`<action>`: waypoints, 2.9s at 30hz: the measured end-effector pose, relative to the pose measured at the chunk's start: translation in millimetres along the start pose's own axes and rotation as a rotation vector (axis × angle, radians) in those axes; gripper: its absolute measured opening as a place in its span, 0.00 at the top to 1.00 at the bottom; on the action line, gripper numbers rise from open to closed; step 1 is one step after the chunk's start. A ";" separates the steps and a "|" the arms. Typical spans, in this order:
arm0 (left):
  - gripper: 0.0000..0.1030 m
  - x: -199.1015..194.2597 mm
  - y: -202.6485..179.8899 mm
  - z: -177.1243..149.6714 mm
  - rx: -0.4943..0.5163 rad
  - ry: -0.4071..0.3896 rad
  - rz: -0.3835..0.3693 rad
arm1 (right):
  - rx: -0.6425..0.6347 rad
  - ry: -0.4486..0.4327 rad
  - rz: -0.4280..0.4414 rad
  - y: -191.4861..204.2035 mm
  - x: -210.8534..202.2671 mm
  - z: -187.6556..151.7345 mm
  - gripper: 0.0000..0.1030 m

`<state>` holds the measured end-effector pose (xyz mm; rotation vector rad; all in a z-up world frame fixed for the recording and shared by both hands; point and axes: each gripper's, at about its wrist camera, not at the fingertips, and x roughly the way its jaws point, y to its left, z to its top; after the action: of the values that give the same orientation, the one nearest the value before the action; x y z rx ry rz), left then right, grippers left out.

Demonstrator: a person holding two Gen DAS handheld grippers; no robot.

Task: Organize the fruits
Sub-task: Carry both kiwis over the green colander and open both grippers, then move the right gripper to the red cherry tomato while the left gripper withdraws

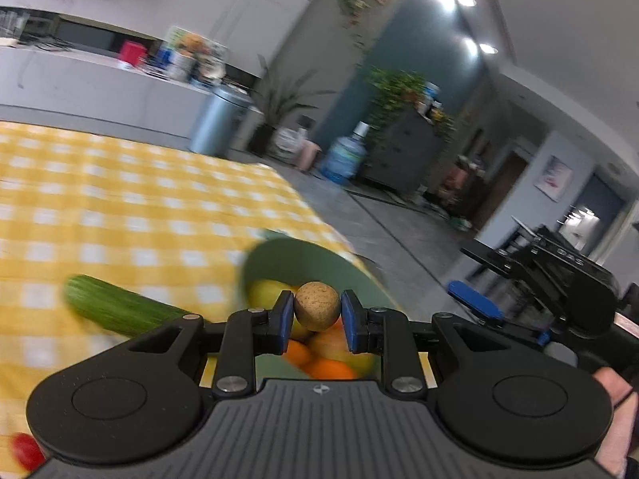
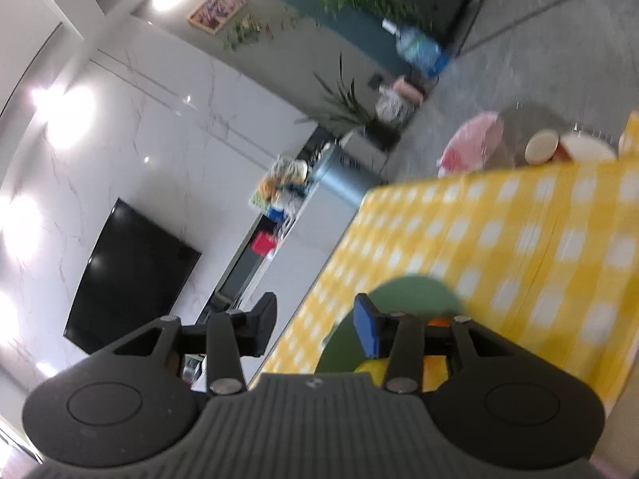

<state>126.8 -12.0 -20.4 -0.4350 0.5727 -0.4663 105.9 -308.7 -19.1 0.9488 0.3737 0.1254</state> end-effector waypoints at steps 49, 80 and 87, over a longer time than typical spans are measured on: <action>0.32 22.8 -26.5 34.4 0.003 0.118 0.203 | -0.090 0.137 -0.107 -7.0 19.8 -6.5 0.47; 0.28 -135.4 42.3 43.4 -0.120 -0.012 0.482 | -0.489 0.401 -0.097 121.9 39.1 -120.4 0.44; 0.28 -152.3 93.0 37.5 -0.221 0.012 0.527 | -0.567 0.538 -0.121 132.6 54.2 -166.4 0.55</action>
<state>63.5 153.4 23.1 -0.4711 0.7248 0.0999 103.1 -89.2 -12.7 0.3162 0.8386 0.3582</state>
